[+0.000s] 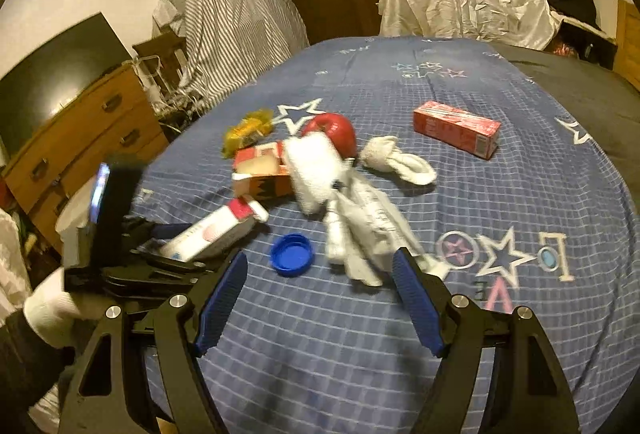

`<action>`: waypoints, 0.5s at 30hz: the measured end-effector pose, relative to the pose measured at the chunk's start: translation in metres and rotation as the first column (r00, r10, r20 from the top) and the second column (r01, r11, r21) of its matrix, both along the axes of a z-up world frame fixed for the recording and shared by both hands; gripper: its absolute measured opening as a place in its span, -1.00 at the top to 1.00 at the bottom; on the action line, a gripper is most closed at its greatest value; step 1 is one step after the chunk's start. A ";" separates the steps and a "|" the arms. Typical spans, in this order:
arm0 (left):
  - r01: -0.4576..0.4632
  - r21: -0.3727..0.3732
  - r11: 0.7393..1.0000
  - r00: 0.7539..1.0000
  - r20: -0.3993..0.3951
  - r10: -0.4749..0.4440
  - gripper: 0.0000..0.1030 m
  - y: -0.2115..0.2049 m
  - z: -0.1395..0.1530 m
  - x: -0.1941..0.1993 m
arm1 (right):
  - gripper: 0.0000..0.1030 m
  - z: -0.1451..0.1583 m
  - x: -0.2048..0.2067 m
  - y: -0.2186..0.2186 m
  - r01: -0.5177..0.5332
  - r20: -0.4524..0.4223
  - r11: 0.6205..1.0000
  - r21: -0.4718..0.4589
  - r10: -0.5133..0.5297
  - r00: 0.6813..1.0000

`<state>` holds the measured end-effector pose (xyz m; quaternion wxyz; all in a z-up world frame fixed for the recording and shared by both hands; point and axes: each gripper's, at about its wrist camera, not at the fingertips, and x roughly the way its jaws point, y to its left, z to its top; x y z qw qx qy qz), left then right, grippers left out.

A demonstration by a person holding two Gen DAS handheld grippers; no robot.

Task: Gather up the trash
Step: 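Grasp the white medicine box with left tool while right tool grasps the towel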

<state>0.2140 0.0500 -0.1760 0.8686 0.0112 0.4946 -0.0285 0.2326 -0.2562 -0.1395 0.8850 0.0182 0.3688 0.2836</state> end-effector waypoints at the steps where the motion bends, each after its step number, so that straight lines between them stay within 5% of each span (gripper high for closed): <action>1: 0.008 0.002 1.000 1.000 0.005 -0.008 -0.47 0.000 0.000 -0.002 | -0.47 -0.001 0.006 -0.003 0.004 -0.002 1.000 -0.016 -0.004 1.000; 3: 0.016 -0.001 1.000 1.000 0.011 -0.016 -0.18 -0.001 0.002 -0.009 | -0.47 -0.004 0.018 -0.011 0.007 -0.011 1.000 -0.028 -0.007 1.000; 5: 0.017 -0.013 1.000 1.000 0.009 -0.017 -0.11 0.003 0.005 -0.015 | -0.47 -0.007 0.036 -0.016 0.012 -0.020 0.999 -0.042 -0.013 1.000; 15: 0.039 0.001 0.999 0.999 -0.015 -0.039 -0.10 0.003 0.005 -0.009 | -0.25 -0.026 0.173 0.021 -0.121 -0.067 0.960 -0.252 0.108 0.992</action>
